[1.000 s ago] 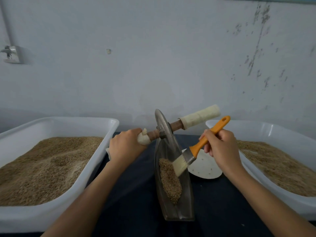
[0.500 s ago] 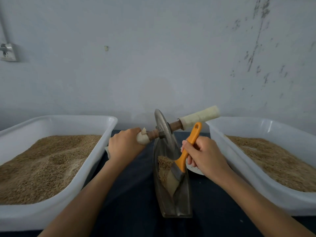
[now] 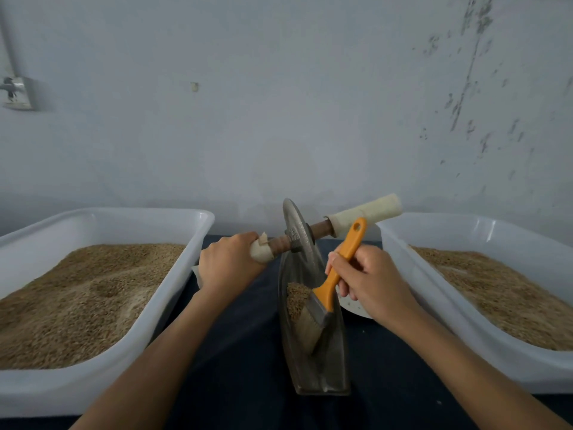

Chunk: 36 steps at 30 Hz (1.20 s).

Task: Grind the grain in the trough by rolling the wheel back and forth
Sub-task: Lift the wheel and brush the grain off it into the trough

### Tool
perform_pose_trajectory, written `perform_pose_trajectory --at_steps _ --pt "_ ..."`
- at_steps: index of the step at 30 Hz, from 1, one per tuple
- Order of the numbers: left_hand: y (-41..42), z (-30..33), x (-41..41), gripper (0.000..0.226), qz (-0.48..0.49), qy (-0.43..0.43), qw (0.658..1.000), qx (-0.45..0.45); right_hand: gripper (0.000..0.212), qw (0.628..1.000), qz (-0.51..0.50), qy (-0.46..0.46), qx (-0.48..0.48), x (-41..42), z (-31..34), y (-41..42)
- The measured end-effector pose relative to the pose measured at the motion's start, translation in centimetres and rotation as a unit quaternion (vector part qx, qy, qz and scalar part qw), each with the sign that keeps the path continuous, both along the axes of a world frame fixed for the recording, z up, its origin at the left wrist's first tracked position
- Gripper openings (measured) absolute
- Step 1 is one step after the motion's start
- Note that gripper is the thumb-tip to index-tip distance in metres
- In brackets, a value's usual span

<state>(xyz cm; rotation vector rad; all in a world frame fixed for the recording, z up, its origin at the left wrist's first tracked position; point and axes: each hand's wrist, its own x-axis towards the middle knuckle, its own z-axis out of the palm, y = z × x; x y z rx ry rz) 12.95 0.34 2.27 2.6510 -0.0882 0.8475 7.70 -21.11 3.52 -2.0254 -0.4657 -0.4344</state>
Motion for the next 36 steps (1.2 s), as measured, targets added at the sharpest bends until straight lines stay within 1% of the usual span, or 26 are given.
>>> perform_pose_trajectory --at_steps 3,5,10,12,14,16,19,21,27,30,31,33,36 --pt "-0.1 0.1 0.0 0.024 -0.002 0.000 1.000 0.009 0.031 0.999 -0.024 -0.014 -0.039 0.3 -0.5 0.0" --pt "-0.2 0.1 0.0 0.025 -0.003 -0.002 1.000 0.007 0.031 0.999 -0.025 -0.024 -0.035 0.3 -0.4 -0.1" --pt "-0.1 0.1 -0.1 0.024 -0.003 -0.009 1.000 -0.019 0.031 0.997 -0.011 -0.031 0.070 0.5 0.3 -1.0" --pt "0.0 0.2 -0.1 0.022 0.005 -0.011 1.000 -0.020 0.031 0.997 -0.005 -0.015 0.081 0.7 0.1 -1.2" --pt "0.2 0.2 0.0 0.021 0.011 -0.011 1.000 -0.023 0.032 0.998 -0.011 0.020 0.064 1.1 -0.2 -1.2" --pt "0.2 0.2 0.0 0.021 0.012 -0.009 1.000 -0.024 0.032 0.996 -0.037 0.045 0.065 1.6 -0.1 -1.7" --pt "0.3 0.2 0.1 0.021 0.026 -0.009 1.000 -0.013 0.035 0.984 -0.098 0.030 0.146 2.3 0.4 -3.2" --pt "0.4 0.1 0.2 0.020 0.029 -0.006 0.999 -0.013 0.036 0.977 -0.120 0.015 0.178 2.5 0.6 -3.8" --pt "0.3 -0.2 0.4 0.020 0.024 -0.011 1.000 -0.007 0.034 0.979 -0.162 0.041 0.121 3.1 -0.3 -3.9" --pt "0.2 -0.1 0.3 0.022 0.021 -0.013 1.000 -0.004 0.037 0.975 -0.210 -0.004 0.076 3.2 -0.1 -4.3" --pt "0.2 -0.1 0.3 0.023 0.022 -0.011 1.000 0.000 0.037 0.972 -0.221 -0.020 0.074 3.2 0.1 -4.4" --pt "0.2 -0.2 0.4 0.025 0.025 -0.008 1.000 0.005 0.035 0.971 -0.215 -0.036 0.095 3.0 0.3 -4.4" --pt "0.3 -0.4 0.4 0.025 0.024 -0.012 1.000 0.006 0.035 0.980 -0.162 -0.018 0.116 2.8 0.1 -4.2"
